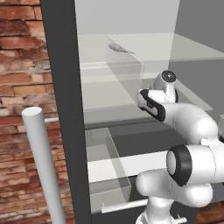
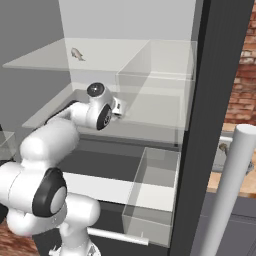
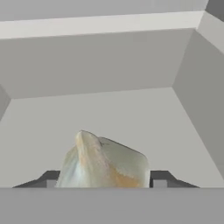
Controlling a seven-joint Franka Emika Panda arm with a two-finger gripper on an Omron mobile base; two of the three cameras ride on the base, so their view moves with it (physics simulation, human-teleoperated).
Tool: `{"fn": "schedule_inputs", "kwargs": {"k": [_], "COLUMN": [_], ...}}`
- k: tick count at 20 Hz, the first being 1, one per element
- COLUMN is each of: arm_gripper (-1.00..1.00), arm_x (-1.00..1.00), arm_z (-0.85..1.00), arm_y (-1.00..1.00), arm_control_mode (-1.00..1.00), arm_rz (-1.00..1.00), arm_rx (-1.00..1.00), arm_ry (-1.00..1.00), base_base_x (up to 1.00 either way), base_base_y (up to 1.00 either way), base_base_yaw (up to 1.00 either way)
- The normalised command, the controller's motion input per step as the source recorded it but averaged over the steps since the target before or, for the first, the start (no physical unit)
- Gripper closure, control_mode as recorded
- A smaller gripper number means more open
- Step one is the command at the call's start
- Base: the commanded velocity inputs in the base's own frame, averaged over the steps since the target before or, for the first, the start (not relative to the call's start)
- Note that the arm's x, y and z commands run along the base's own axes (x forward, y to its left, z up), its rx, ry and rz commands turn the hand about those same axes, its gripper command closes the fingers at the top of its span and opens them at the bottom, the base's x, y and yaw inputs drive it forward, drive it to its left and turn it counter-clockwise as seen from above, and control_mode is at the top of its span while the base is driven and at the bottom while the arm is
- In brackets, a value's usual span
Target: Place one garlic and one fish in each tupperware on the nearby counter, to pack two identical lunches.
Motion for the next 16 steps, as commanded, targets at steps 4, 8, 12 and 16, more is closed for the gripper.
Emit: {"fn": "schedule_inputs", "kwargs": {"k": [4, 8, 12, 16], "arm_gripper": [1.00, 1.00, 1.00, 1.00], "arm_x": [-1.00, -1.00, -1.00, -1.00], "arm_z": [0.77, 0.84, 0.69, 0.46], "arm_y": [-0.10, 0.00, 0.00, 0.00], "arm_control_mode": [-1.00, -1.00, -1.00, -1.00], "arm_rz": [0.07, 0.05, 0.00, 0.00], "arm_rx": [0.00, 0.00, 0.00, 0.00], "arm_ry": [-0.12, -0.10, 0.00, 0.04], "base_base_x": [0.00, 0.00, 0.00, 0.00], "base_base_y": [0.00, 0.00, 0.00, 0.00], "base_base_yaw": [0.00, 0.00, 0.00, 0.00]}}
